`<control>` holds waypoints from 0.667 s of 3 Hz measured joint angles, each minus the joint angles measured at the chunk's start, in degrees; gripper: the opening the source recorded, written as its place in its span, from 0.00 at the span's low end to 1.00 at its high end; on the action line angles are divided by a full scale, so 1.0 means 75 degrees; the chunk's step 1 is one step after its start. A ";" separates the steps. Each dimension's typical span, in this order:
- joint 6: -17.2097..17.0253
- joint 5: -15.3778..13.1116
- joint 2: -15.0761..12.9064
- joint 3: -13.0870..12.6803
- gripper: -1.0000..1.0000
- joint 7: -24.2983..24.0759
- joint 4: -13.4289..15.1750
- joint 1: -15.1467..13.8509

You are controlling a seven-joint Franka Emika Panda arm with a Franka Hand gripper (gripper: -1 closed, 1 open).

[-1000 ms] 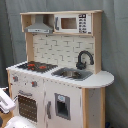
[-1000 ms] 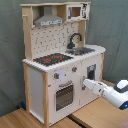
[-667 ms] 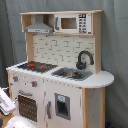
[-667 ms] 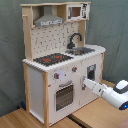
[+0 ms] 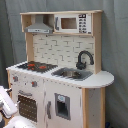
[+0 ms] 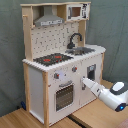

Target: Play with the kitchen

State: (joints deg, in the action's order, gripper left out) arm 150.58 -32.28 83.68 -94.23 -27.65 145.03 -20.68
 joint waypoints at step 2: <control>0.0058 0.0000 0.0060 -0.0292 1.00 -0.1462 -0.0340 -0.0533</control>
State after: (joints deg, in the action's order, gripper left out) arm 151.02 -32.28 84.13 -96.41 -38.62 142.48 -24.68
